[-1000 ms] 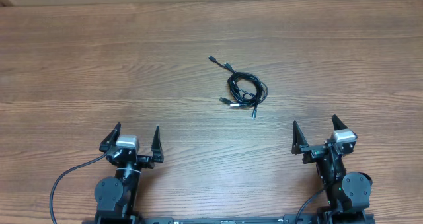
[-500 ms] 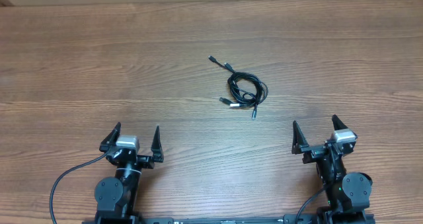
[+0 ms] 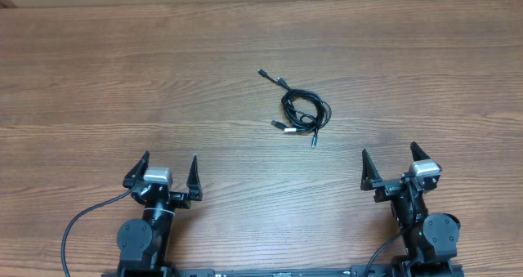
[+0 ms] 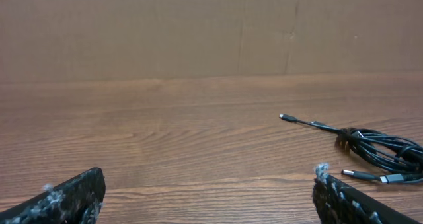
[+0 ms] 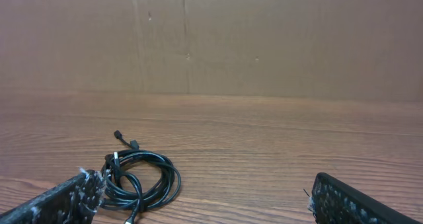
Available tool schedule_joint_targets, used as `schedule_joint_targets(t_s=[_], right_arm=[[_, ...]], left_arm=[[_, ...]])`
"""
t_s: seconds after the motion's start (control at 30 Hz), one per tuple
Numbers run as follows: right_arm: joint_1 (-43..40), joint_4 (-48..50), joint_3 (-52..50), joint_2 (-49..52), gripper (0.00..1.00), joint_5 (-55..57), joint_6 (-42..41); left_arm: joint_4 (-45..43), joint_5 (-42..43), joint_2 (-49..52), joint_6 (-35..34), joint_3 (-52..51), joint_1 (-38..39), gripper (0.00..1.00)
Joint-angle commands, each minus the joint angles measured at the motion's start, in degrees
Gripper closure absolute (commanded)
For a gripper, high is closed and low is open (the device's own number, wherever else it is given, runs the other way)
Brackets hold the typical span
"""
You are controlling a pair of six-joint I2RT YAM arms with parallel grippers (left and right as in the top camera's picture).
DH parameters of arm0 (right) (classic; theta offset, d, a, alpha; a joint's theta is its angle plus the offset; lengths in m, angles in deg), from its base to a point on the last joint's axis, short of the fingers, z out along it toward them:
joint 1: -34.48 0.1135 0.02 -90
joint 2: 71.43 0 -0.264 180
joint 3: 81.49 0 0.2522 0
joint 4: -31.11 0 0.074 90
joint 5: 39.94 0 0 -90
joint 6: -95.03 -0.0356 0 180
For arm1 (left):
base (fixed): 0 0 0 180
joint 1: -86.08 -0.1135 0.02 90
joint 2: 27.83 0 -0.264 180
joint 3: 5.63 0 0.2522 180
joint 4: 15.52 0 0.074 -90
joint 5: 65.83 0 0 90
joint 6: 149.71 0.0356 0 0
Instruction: Untangle cables
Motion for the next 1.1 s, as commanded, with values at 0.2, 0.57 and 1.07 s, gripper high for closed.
schedule_joint_targets(t_s=[0.2,0.57,1.07], right_arm=[[-0.2,0.4,-0.6,-0.5,0.00,0.5,-0.4],[-0.2,0.5,-0.6,-0.5,0.00,0.5,-0.4],[-0.2,5.7,-0.6,-0.5,0.00,-0.8,-4.9]], left_arm=[[0.1,-0.6,-0.6,1.3,-0.2,-0.6,0.00],[-4.5,-1.7,-0.6,1.3,-0.2,-0.6,0.00],[-34.2,-1.2,-0.6,1.0,-0.2,-0.6,0.00]])
